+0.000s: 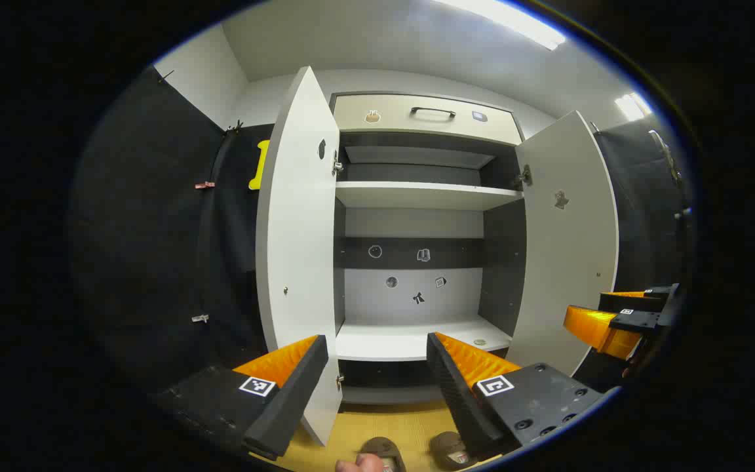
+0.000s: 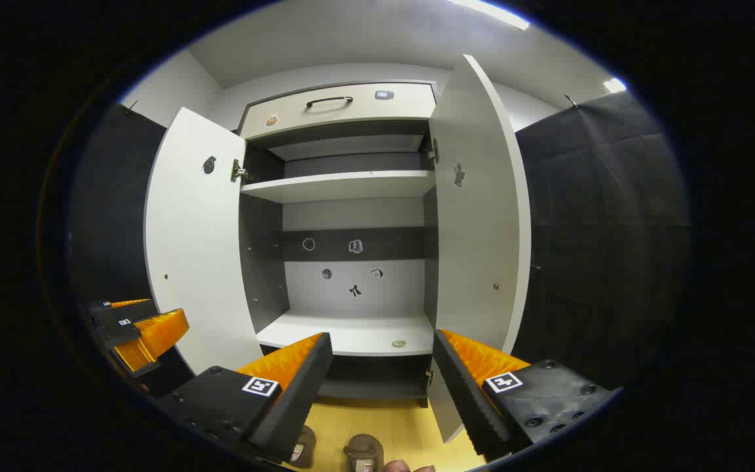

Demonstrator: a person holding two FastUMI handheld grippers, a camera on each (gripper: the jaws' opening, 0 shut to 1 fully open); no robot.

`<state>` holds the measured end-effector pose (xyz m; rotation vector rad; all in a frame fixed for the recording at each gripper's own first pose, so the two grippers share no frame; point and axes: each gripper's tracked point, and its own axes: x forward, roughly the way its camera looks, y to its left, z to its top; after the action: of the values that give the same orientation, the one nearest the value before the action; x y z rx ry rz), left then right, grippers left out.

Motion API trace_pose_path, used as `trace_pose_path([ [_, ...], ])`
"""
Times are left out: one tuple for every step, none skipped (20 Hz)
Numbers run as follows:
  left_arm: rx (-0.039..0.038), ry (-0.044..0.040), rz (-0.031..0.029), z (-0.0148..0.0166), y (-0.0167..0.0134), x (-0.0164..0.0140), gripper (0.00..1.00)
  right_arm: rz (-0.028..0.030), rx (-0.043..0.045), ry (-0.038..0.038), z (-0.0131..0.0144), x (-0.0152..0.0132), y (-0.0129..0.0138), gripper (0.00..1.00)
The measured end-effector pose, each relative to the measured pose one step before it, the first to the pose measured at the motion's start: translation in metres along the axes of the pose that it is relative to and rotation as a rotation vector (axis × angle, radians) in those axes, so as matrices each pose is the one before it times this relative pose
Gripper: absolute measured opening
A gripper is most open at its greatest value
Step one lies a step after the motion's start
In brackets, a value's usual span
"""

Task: Grab one shoe with the right hand and put it into the shoe cabinet, grab the other shoe with the left hand and put it into the shoe cabinet; then close the right door with the right hand and the left door with the left hand.

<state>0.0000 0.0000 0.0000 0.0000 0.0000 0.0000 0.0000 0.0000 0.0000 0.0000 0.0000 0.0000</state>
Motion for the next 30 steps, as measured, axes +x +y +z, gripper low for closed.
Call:
trace_pose_path([
  [0.00284,-0.00029,-0.00115,0.00042,0.00004,-0.00007,0.95,-0.00309,-0.00051,0.00105,-0.00042,-0.00026,-0.00025,0.98],
  [0.00173,-0.00136,-0.00323,0.00009,-0.00058,0.00032,0.95,-0.00080,-0.00300,-0.00096,-0.00001,0.00018,-0.00001,0.98],
  [0.00102,0.00124,0.00041,-0.00027,0.00013,-0.00016,0.95,-0.00107,-0.00189,-0.00253,0.00050,0.00014,0.00018,0.98],
  [0.00267,0.00201,0.00126,-0.00009,0.00031,-0.00103,0.95,-0.00068,0.00030,-0.00411,0.00140,-0.00042,-0.00008,0.98],
  [0.00267,-0.00127,0.00056,-0.00040,0.00073,-0.00026,0.95,0.00152,0.00152,-0.00649,0.00150,-0.00038,0.00087,0.98],
  [0.00072,-0.00154,0.00081,-0.00005,0.00109,-0.00043,0.95,-0.00105,-0.00021,-0.00390,0.00161,-0.00033,0.00025,0.98],
  [-0.00169,-0.00033,-0.00213,0.00019,-0.00010,-0.00003,0.95,0.00366,-0.00137,-0.00025,0.00007,-0.00026,0.00110,0.98],
  [-0.00132,0.00031,-0.00011,-0.00004,-0.00057,-0.00057,0.95,0.00228,-0.00241,0.00086,-0.00042,-0.00006,0.00073,0.98],
  [0.00031,0.00016,0.00036,0.00012,-0.00022,-0.00026,0.95,0.00029,-0.00453,0.00013,-0.00002,0.00003,0.00027,0.98],
  [0.00128,0.00352,-0.00027,-0.00083,-0.00042,0.00049,0.95,-0.00026,-0.00303,0.00155,-0.00055,0.00027,-0.00019,0.98],
  [0.00052,0.00415,0.00003,-0.00086,-0.00068,-0.00045,0.95,-0.00103,-0.00116,0.00324,-0.00143,0.00016,0.00057,0.98],
  [0.00008,0.00091,-0.00244,-0.00021,-0.00076,-0.00030,0.95,-0.00024,0.00090,0.00148,-0.00039,0.00007,0.00025,0.98],
  [-0.00018,-0.00130,-0.00090,0.00060,-0.00016,-0.00019,0.95,-0.00044,0.00167,0.00140,0.00022,0.00060,-0.00005,0.98],
  [-0.00085,-0.00205,-0.00084,0.00027,0.00027,0.00034,0.95,0.00093,0.00008,0.00101,-0.00013,0.00074,0.00041,0.98],
  [-0.00138,-0.00119,-0.00053,0.00036,-0.00009,-0.00008,0.95,0.00021,-0.00040,0.00190,-0.00081,0.00002,-0.00007,0.98],
  [-0.00202,-0.00105,-0.00015,0.00008,-0.00036,-0.00058,0.95,0.00064,0.00011,-0.00007,0.00010,0.00023,0.00024,0.98],
  [-0.00190,-0.00219,-0.00090,0.00061,-0.00002,-0.00013,0.95,0.00100,-0.00131,0.00123,-0.00042,0.00074,0.00044,0.98],
  [-0.00082,-0.00135,-0.00105,-0.00006,-0.00011,-0.00012,0.95,0.00280,-0.00093,0.00228,-0.00096,0.00033,0.00125,0.98],
  [0.00032,-0.00097,-0.00049,0.00066,0.00066,-0.00018,0.95,0.00312,-0.00152,0.00418,-0.00134,0.00056,0.00170,0.98],
  [0.00005,-0.00111,-0.00023,0.00033,0.00079,-0.00045,0.95,0.00509,-0.00099,0.00466,-0.00238,0.00008,0.00188,0.98],
  [0.00005,-0.00043,-0.00110,-0.00009,0.00077,-0.00072,0.95,0.00461,-0.00062,0.00876,-0.00301,0.00033,0.00222,0.98],
  [0.00062,-0.00212,-0.00021,-0.00200,0.00279,-0.00049,0.95,0.00394,0.00013,0.01371,-0.00522,-0.00008,0.00168,0.98],
  [0.00260,-0.00247,-0.00217,-0.00094,0.00251,-0.00116,0.95,0.00551,-0.00030,0.02090,-0.00795,-0.00005,0.00278,0.98],
  [0.00515,-0.00249,-0.00130,-0.00034,0.00232,-0.00114,0.95,0.00806,-0.00397,0.02781,-0.01246,-0.00115,0.00402,0.98],
  [0.00706,-0.00214,-0.00162,-0.00109,0.00203,-0.00136,0.95,0.00755,-0.00793,0.03158,-0.01447,-0.00037,0.00346,0.98],
  [0.00744,0.00062,-0.00309,-0.00264,0.00284,-0.00033,0.95,0.00823,-0.00996,0.03656,-0.01783,-0.00033,0.00363,0.98],
  [0.00593,0.00251,-0.00601,-0.00277,0.00223,-0.00082,0.95,0.01063,-0.00748,0.03872,-0.01881,0.00049,0.00489,0.99],
  [0.00365,0.00324,-0.00577,-0.00479,0.00205,-0.00096,0.95,0.00936,0.00056,0.04298,-0.02239,0.00133,0.00508,0.99],
  [-0.00107,0.00676,-0.00603,-0.00542,0.00255,-0.00121,0.95,0.00857,0.00649,0.04578,-0.02294,-0.00035,0.00463,0.99],
  [-0.00649,0.00427,-0.00683,-0.00552,0.00190,-0.00125,0.95,0.00770,0.00914,0.04128,-0.02365,0.00204,0.00514,0.99],
])
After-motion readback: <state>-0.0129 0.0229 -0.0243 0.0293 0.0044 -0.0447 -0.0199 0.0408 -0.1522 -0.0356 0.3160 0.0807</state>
